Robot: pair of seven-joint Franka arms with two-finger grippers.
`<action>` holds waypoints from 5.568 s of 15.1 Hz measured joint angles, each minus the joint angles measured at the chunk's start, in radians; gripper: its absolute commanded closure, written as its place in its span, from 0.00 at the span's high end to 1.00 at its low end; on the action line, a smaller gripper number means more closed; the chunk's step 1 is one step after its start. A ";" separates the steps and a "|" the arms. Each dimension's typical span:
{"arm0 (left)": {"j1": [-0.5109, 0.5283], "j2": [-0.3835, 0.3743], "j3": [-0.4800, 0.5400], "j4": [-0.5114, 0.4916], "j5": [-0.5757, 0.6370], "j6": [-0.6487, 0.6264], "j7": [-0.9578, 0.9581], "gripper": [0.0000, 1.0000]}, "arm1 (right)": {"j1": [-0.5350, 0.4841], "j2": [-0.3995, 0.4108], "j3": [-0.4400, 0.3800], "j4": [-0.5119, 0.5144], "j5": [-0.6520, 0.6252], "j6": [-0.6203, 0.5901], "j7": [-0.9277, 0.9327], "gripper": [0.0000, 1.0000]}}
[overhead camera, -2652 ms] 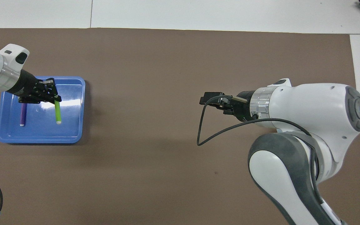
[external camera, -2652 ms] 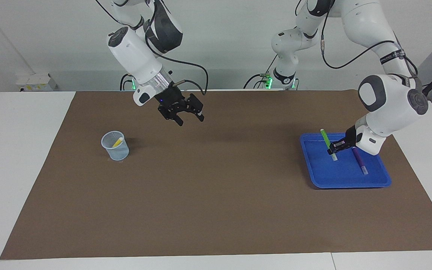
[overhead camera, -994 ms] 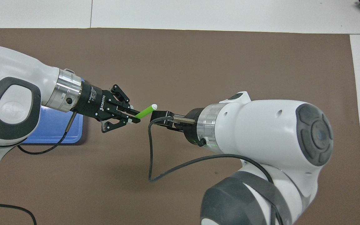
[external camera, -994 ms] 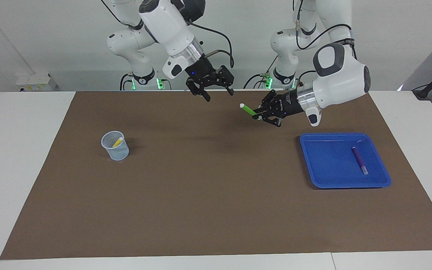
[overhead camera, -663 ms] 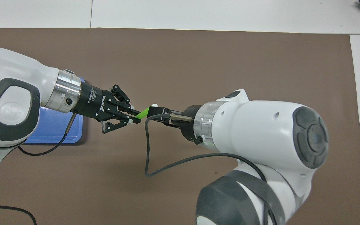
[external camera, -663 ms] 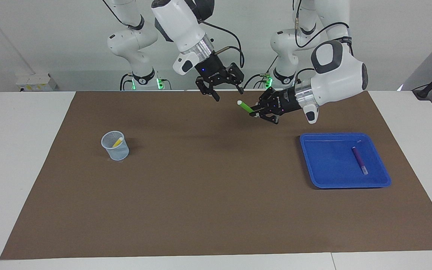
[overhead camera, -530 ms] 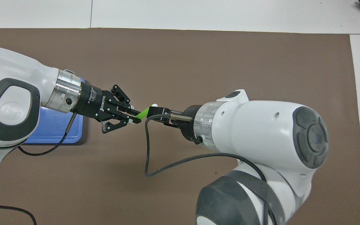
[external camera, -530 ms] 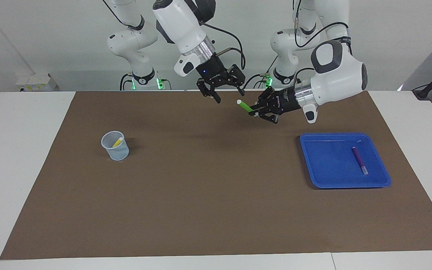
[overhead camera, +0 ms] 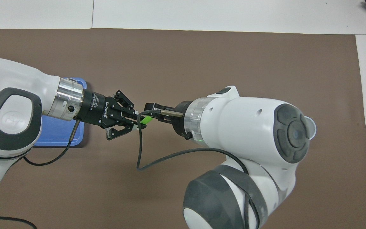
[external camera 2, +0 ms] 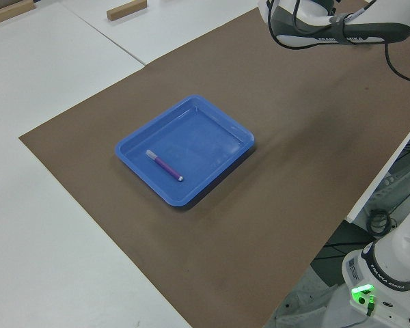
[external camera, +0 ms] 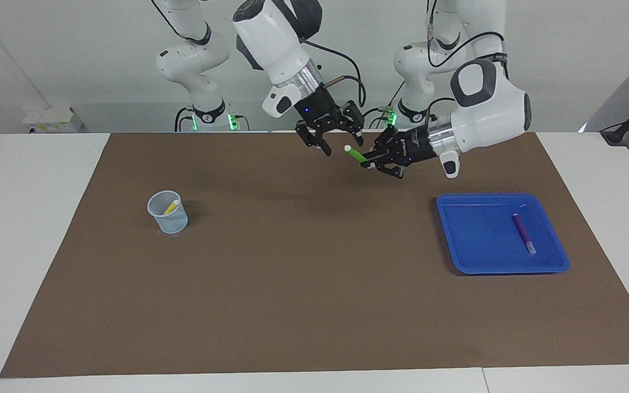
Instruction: Transfer and insert pens with both arms
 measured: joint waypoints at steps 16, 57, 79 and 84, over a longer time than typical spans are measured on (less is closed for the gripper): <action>-0.006 -0.019 -0.002 -0.030 -0.025 0.031 -0.004 1.00 | -0.010 0.004 -0.006 0.003 -0.001 -0.002 0.000 0.00; 0.423 0.127 0.026 -0.099 0.945 0.408 1.728 1.00 | -0.684 -0.088 -0.027 -0.297 -0.269 -0.270 -1.134 1.00; 0.464 0.383 0.025 0.014 1.081 0.598 1.772 0.00 | -0.437 -0.106 0.003 -0.189 0.002 -0.255 -0.669 1.00; 0.464 0.378 0.017 0.017 1.081 0.593 1.772 0.00 | -0.422 -0.106 0.008 -0.150 0.060 -0.247 -0.617 1.00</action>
